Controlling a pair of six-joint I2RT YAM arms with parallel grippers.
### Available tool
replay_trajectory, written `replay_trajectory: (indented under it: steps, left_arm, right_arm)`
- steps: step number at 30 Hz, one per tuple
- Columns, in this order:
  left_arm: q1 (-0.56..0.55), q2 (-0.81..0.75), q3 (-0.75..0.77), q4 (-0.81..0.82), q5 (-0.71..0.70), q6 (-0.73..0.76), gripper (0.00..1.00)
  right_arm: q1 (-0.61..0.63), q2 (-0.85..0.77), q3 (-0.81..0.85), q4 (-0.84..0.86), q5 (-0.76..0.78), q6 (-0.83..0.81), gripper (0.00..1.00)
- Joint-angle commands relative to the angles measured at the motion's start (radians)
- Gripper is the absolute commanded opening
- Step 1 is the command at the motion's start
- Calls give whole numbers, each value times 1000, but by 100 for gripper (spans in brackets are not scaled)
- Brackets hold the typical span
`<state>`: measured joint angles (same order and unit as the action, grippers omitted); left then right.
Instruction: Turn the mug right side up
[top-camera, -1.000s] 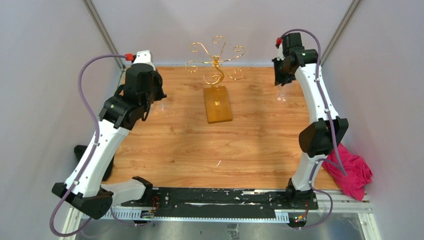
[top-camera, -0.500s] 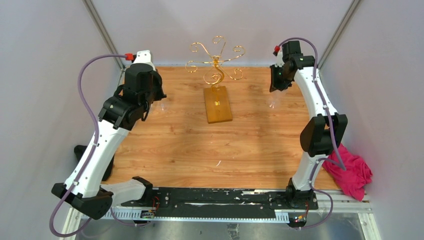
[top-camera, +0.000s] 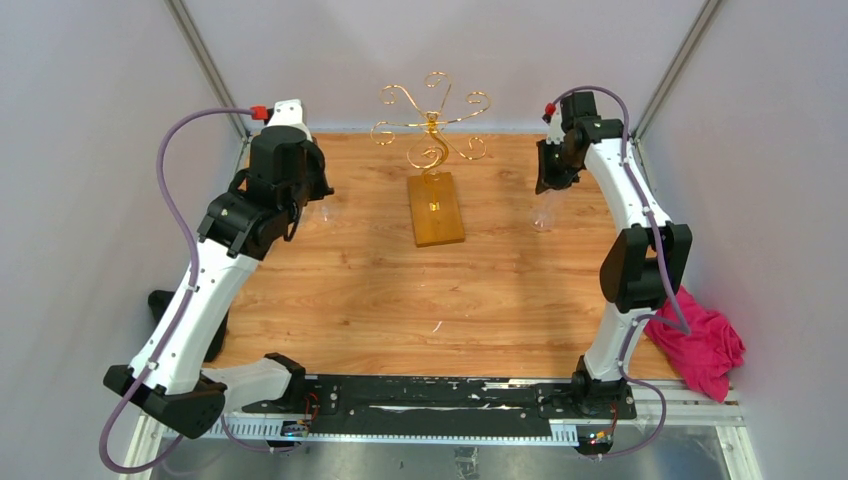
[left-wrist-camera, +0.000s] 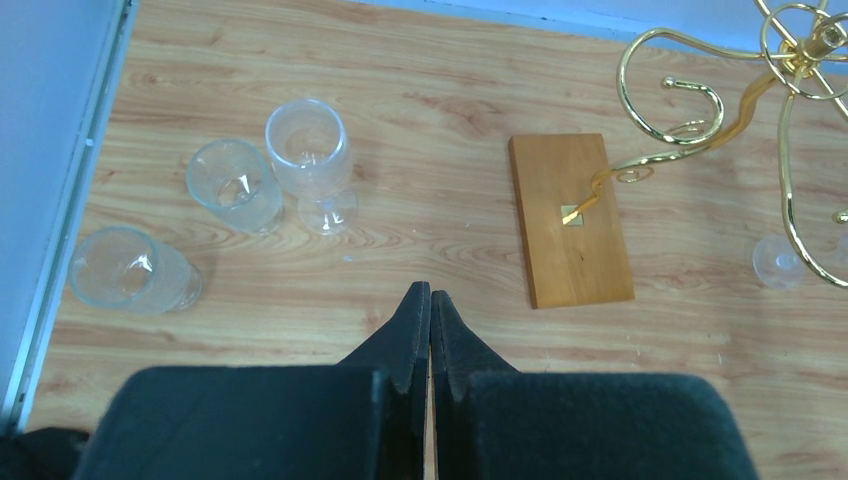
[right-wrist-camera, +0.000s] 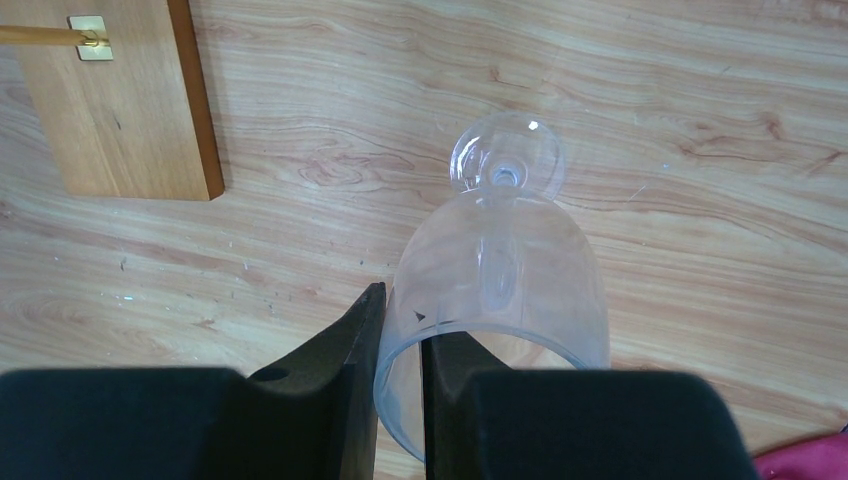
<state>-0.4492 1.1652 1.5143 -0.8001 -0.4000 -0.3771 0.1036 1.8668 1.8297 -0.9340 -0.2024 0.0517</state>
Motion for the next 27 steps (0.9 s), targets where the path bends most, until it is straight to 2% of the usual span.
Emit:
replay_trajectory:
  steps: [1,25,27]
  left_arm:
    - [-7,6,-12,31,5,-3,0]
    - [-8,-14,-31,30,1,-11,0]
    - [-8,-14,-34,31,2,-11,0]
  right_arm:
    - [-14,9,-22,12,-1,-7,0]
    - [-15,-17,-118,58,-6,19,0]
    - [-15,-24,-116,49,-1,20,4]
